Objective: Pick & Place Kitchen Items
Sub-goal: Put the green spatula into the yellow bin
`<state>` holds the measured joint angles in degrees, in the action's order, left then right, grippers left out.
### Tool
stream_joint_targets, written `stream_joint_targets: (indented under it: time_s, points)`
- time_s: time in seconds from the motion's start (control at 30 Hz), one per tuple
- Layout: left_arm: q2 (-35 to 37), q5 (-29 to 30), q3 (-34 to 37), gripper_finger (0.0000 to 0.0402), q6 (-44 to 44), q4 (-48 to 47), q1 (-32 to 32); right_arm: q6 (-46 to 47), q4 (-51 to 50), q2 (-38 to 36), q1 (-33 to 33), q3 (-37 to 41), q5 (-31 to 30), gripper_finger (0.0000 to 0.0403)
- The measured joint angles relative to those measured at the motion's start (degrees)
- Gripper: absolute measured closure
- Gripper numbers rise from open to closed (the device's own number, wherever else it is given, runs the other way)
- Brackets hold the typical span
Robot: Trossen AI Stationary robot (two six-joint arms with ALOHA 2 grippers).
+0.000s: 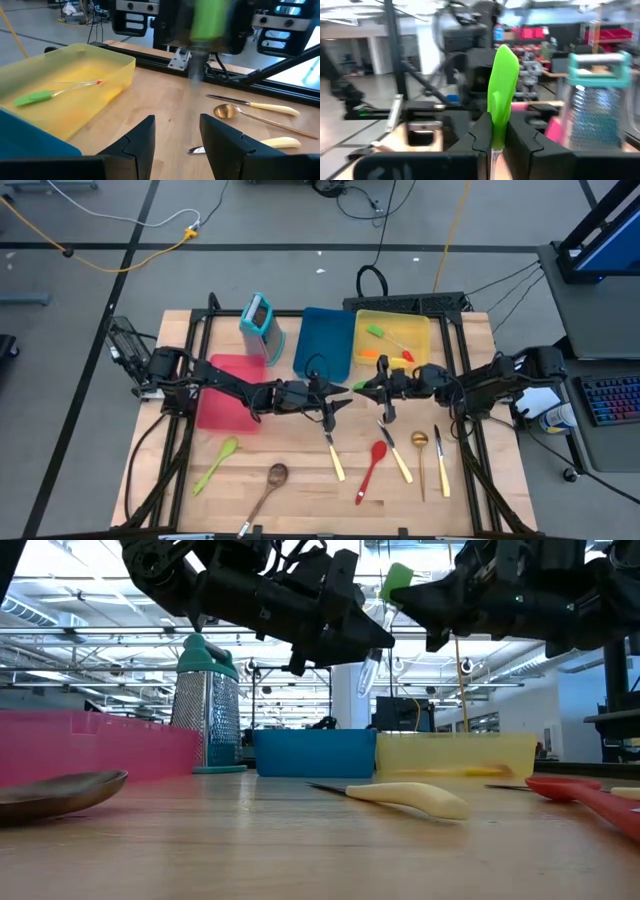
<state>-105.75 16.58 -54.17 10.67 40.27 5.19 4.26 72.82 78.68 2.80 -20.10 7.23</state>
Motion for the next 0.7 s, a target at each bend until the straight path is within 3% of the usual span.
stream_joint_targets:
  time_s: [0.23,0.33,0.53,0.7]
  points:
    - [0.00,0.02,0.00,0.0251,-0.74,-1.62,0.40,-0.72,2.18,0.98,-0.79,0.00,0.27,0.0378]
    - [-0.04,0.07,0.00,0.0281,-1.76,-1.95,0.88,-0.71,2.00,0.98,-0.79,0.00,0.28,0.0377]
    - [-0.04,-0.18,0.00,0.0383,-2.08,-2.10,0.94,-0.87,1.98,0.98,-0.72,-0.01,-0.30,0.0366]
    - [-0.04,-0.20,0.00,0.0379,-1.75,-2.62,0.96,-1.87,0.85,0.98,-0.74,-0.04,0.04,0.0365]
